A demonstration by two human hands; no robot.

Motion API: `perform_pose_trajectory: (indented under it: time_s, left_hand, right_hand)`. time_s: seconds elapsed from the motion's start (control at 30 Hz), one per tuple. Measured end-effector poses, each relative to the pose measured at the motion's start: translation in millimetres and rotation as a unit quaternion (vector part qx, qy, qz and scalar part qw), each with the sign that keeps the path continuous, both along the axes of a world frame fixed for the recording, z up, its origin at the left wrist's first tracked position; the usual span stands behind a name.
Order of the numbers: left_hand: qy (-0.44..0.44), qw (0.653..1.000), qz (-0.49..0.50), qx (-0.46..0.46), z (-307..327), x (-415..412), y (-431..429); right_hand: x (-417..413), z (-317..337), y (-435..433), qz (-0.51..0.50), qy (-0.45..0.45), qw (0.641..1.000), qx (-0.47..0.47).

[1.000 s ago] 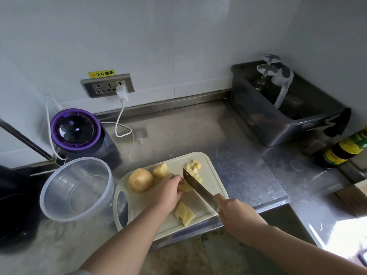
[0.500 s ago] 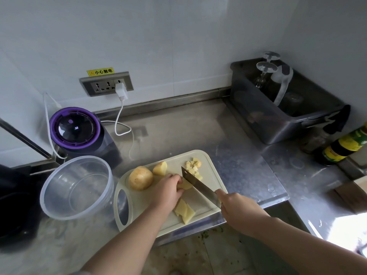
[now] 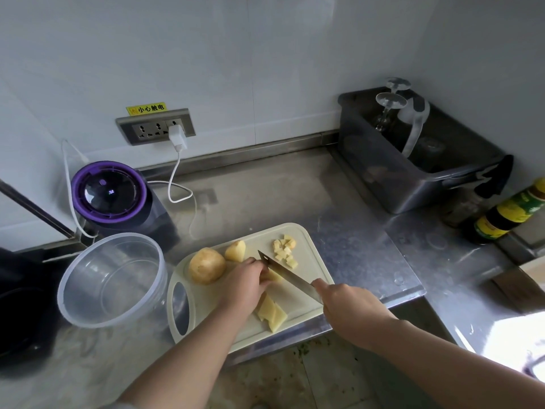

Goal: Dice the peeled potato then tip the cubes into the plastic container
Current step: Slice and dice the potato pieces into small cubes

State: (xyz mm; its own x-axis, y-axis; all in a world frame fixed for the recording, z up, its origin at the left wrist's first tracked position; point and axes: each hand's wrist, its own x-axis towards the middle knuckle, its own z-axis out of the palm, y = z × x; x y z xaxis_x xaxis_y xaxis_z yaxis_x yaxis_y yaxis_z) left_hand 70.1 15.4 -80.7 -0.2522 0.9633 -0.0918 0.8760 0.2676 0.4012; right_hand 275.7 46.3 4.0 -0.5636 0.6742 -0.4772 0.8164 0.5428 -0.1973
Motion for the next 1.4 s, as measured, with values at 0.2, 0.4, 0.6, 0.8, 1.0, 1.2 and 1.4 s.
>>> perform_pose_trajectory:
  time_s: [0.2, 0.4, 0.6, 0.8, 1.0, 1.2, 1.4]
  left_hand:
    - [0.030, 0.999, -0.023, 0.000, -3, -3, 2]
    - [0.078, 0.995, -0.069, -0.008, -5, -6, 1]
    - [0.092, 0.992, -0.082, -0.009, -11, -9, 1]
    - [0.081, 0.993, -0.083, 0.014, -10, -9, -2]
    - [0.035, 0.995, -0.082, 0.038, -17, -14, -4]
    - [0.044, 0.994, -0.083, 0.053, -23, -18, -7]
    - [0.068, 0.992, -0.089, 0.058, -22, -18, -8]
  right_hand:
    - [-1, 0, -2, 0.014, -0.001, 1.000, -0.006]
    - [-3, 4, -2, 0.041, -0.023, 0.999, -0.013]
    - [-5, -3, -1, 0.081, -0.050, 0.995, -0.018]
    - [-9, -11, 2, 0.057, -0.048, 0.997, -0.030]
    - [-9, -13, 1, -0.015, -0.018, 0.999, -0.027]
    - [-4, -7, -5, 0.013, -0.017, 1.000, 0.001]
    - [-5, -6, -12, 0.020, -0.013, 1.000, -0.006]
